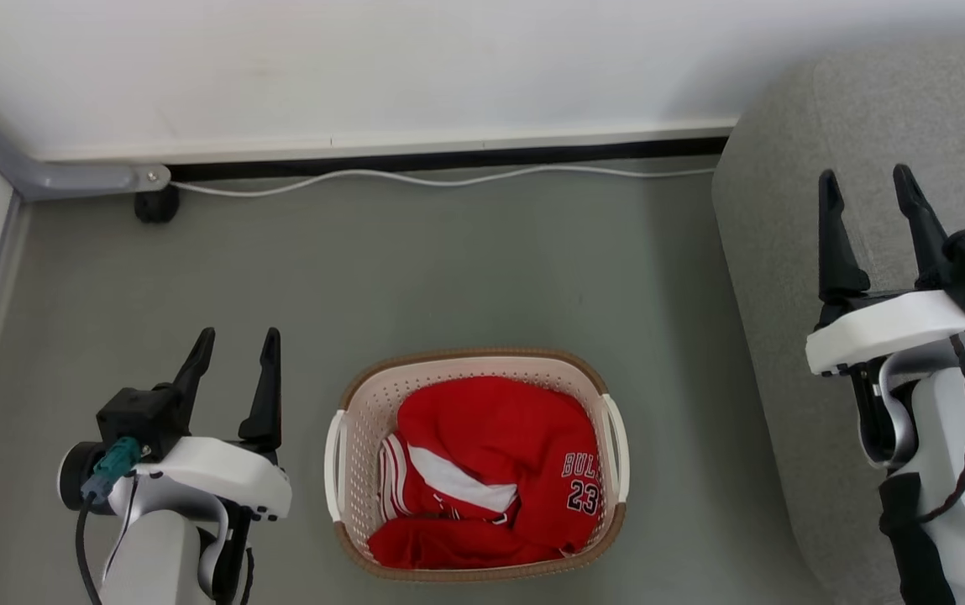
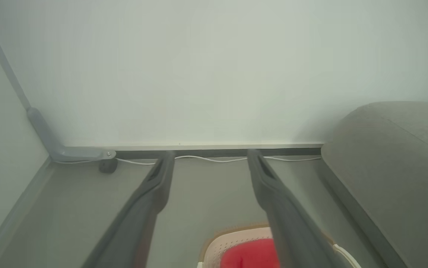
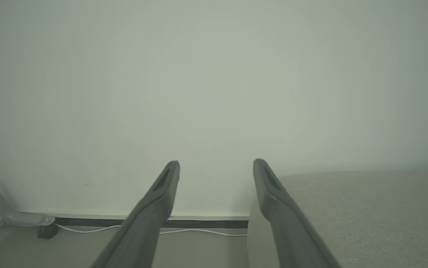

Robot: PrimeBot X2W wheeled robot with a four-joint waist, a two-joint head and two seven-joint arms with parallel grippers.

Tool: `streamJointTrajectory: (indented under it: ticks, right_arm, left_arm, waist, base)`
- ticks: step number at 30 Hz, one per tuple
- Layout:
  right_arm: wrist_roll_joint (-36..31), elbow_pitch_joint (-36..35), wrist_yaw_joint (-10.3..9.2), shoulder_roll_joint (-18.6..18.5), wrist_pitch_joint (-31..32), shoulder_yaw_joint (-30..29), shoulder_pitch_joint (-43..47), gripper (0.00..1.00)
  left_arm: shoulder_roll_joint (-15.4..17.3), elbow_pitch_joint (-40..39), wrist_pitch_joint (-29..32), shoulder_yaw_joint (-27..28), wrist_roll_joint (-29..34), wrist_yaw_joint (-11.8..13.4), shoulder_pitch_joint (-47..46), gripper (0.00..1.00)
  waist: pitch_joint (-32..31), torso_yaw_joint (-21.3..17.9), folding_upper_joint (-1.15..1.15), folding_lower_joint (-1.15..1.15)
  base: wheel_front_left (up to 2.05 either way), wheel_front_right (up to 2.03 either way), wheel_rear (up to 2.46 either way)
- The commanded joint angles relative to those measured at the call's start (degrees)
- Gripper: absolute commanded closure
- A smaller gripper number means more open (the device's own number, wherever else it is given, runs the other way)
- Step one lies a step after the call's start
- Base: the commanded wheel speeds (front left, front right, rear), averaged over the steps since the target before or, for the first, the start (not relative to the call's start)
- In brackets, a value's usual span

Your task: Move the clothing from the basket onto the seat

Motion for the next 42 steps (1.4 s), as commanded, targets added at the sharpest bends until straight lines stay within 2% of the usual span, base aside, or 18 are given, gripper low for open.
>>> streamJointTrajectory:
  ticks: [1,9,26,34,42]
  right_arm:
    - [-0.5,-2.7,0.25,0.6,-0.8,1.7,-2.6,0.00]
    - [-1.2,-6.0,0.25,1.2,-0.8,2.3,-6.4,0.00]
    - [-2.9,-11.3,0.25,1.9,-0.8,3.6,-15.9,0.00]
    - [-0.1,-14.1,0.25,2.0,-0.8,7.5,-20.7,0.00]
    - [2.0,-17.6,0.25,2.0,-0.8,9.7,-23.2,0.00]
  left_arm:
    - [0.8,-0.7,-0.6,1.2,-1.2,-0.2,-2.7,0.00]
    - [-0.1,1.5,-0.6,-3.8,-3.6,-0.2,-4.1,0.00]
    - [-0.3,11.5,-0.6,-21.2,-7.4,-0.2,-15.6,0.00]
    - [1.1,15.0,-0.6,-28.5,-8.4,-0.2,-23.9,0.00]
    - [4.1,20.3,-0.6,-29.7,-9.0,-0.2,-32.6,0.00]
  waist:
    - [4.4,-0.8,0.00,0.00]
    - [12.0,-2.3,0.00,0.00]
    - [29.4,-5.8,0.00,0.00]
    - [36.7,-8.8,0.00,0.00]
    - [43.3,-11.7,0.00,0.00]
  base:
    - [0.00,0.00,0.00]
    - [0.00,0.00,0.00]
    - [0.00,0.00,0.00]
    - [0.00,0.00,0.00]
    - [0.00,0.00,0.00]
